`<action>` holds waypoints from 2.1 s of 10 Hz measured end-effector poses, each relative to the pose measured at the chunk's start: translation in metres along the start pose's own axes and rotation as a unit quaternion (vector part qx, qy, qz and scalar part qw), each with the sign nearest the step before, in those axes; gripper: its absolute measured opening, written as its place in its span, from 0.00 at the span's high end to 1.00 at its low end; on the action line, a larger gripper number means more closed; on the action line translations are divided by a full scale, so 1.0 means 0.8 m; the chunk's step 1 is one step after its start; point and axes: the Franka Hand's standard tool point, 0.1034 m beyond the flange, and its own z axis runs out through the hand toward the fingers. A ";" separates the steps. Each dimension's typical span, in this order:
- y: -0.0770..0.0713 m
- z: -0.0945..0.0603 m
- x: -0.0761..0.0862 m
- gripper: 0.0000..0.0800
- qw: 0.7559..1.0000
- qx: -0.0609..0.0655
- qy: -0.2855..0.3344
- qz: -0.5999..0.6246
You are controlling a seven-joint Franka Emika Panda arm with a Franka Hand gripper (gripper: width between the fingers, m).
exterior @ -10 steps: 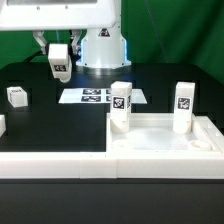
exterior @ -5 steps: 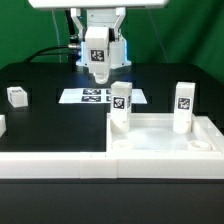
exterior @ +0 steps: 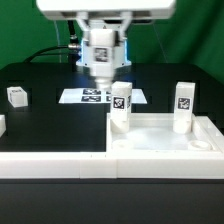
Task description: Assemble square table
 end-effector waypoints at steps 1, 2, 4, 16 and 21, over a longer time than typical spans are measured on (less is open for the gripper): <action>-0.029 0.008 0.010 0.64 1.000 0.010 -0.003 0.021; -0.061 0.020 0.016 0.64 0.999 0.019 -0.006 0.035; -0.082 0.030 0.015 0.64 0.999 0.022 -0.016 0.025; -0.126 0.063 -0.027 0.64 0.999 0.018 -0.028 -0.023; -0.130 0.083 -0.035 0.64 0.999 0.014 -0.031 -0.030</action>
Offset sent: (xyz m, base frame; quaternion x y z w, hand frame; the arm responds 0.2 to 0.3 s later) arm 0.0000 0.0000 0.0000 0.0000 0.0000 0.0000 1.0000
